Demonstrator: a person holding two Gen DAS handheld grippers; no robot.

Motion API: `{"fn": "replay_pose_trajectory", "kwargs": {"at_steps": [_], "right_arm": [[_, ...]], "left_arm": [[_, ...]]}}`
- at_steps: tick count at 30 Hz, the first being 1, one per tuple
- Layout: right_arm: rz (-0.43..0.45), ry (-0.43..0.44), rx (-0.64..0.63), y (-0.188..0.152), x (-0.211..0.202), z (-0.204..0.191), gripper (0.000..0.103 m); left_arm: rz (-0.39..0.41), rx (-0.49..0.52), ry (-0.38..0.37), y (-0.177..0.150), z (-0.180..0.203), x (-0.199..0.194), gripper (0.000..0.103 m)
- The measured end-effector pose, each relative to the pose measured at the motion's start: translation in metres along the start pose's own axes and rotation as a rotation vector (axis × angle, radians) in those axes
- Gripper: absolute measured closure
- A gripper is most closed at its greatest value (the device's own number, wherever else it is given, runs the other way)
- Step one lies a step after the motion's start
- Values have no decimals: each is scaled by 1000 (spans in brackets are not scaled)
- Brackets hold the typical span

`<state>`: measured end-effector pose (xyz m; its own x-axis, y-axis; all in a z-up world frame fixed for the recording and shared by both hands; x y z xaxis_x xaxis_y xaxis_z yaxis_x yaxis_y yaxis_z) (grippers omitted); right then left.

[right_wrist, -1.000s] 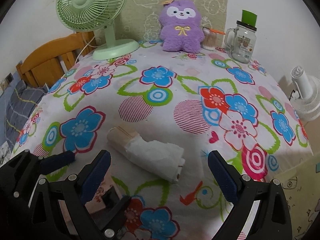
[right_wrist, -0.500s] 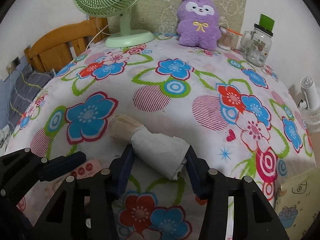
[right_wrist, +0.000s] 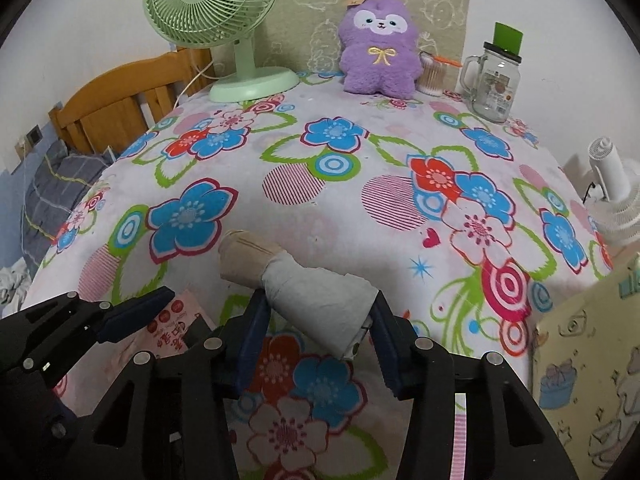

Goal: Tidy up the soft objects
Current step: 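Close the right gripper on the white-wrapped roll while the left gripper grasps the pink packet, then carry the roll in the right gripper and pink packet in the left to the box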

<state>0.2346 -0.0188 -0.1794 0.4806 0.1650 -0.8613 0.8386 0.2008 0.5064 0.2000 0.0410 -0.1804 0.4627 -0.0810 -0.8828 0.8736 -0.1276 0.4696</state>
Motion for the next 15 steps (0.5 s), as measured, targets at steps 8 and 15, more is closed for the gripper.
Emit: {"fn": "replay_pose_trajectory", "kwargs": {"at_steps": [8,15], "right_arm": [[32,-10,18,-11,-23,5,50],[71,-15,33,-17,-48,9,50]], "left_arm": [[27,-28,-4,-5,11,-15,61],[65,-30,6,-6,22,-36,61]]}}
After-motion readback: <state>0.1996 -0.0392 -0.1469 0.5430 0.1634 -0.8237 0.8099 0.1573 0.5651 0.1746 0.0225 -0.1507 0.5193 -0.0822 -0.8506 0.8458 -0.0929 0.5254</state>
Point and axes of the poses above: each gripper's, at about its wrist camera, not at the fingertips, and x roughly the way its jaws point, z to its right, y to its top, the point moved 5 cm from there along x, roughly the way its jaws point, and after that the axes turned 10 degrees about -z, right-handed, at the moved point
